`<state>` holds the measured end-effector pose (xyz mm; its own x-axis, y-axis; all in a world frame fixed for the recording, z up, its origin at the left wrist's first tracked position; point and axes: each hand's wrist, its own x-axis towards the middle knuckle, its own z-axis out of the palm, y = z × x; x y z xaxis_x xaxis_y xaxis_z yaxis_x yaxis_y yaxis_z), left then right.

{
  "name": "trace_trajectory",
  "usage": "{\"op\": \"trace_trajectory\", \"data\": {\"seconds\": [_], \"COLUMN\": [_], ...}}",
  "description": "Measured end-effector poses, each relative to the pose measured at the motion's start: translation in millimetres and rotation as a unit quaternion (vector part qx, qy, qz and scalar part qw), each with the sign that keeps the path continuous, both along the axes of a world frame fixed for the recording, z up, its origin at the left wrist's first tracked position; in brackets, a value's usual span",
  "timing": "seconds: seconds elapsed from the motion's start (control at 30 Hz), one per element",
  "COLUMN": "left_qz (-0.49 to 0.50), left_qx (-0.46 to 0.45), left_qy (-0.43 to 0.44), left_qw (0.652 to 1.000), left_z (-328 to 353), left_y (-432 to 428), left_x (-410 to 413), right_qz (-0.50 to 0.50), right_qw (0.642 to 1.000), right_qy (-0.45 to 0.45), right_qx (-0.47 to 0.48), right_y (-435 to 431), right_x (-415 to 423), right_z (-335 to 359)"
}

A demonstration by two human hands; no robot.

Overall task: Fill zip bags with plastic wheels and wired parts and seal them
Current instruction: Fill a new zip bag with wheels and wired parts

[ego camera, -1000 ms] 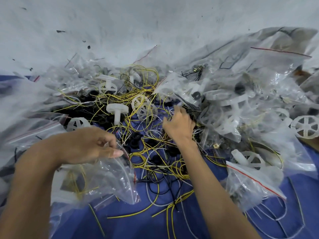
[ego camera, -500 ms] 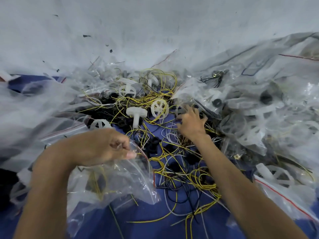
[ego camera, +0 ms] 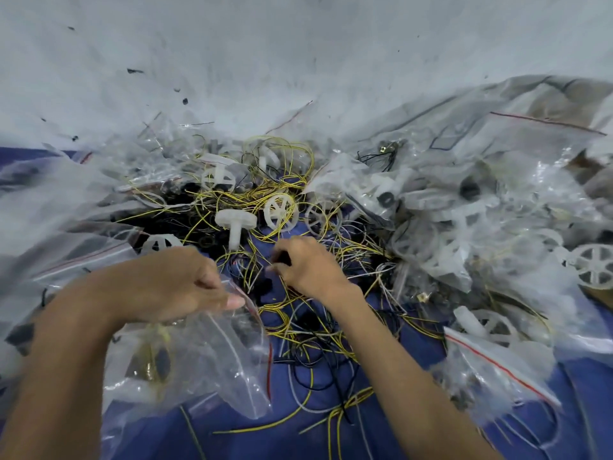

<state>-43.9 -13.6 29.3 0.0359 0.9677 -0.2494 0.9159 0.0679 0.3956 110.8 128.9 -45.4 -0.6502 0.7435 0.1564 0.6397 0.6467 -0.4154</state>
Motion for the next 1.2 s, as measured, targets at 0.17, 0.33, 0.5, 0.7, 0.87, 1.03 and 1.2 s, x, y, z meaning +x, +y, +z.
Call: {"op": "trace_trajectory", "data": {"seconds": [0.17, 0.33, 0.5, 0.7, 0.87, 1.03, 1.2], "left_qz": [0.011, 0.032, 0.021, 0.017, 0.045, 0.058, 0.088], "left_qx": [0.005, 0.058, 0.082, 0.131, 0.131, 0.144, 0.171], "left_qy": [0.007, 0.021, 0.05, 0.09, 0.061, 0.051, 0.032], "left_qw": [1.0, 0.998, 0.995, 0.987, 0.988, 0.987, 0.981], "left_z": [-1, 7, 23, 32, 37, 45, 47], "left_y": [-1, -6, -19, -28, -31, -36, -34], "left_x": [3, 8, 17, 29, 32, 31, 36], "right_qz": [0.049, 0.202, 0.289, 0.3, 0.303, 0.302, 0.309], "right_qw": [0.974, 0.91, 0.902, 0.95, 0.942, 0.933, 0.93], "right_qy": [0.182, 0.212, 0.104, -0.074, -0.145, -0.166, -0.177], "right_qx": [-0.128, -0.295, -0.305, -0.055, -0.015, -0.104, -0.094], "right_y": [-19, -38, -56, -87, -105, -104, -94], "right_x": [6, 16, 22, 0, -10, -4, 11], "right_z": [28, 59, 74, 76, 67, 67, 79]}}
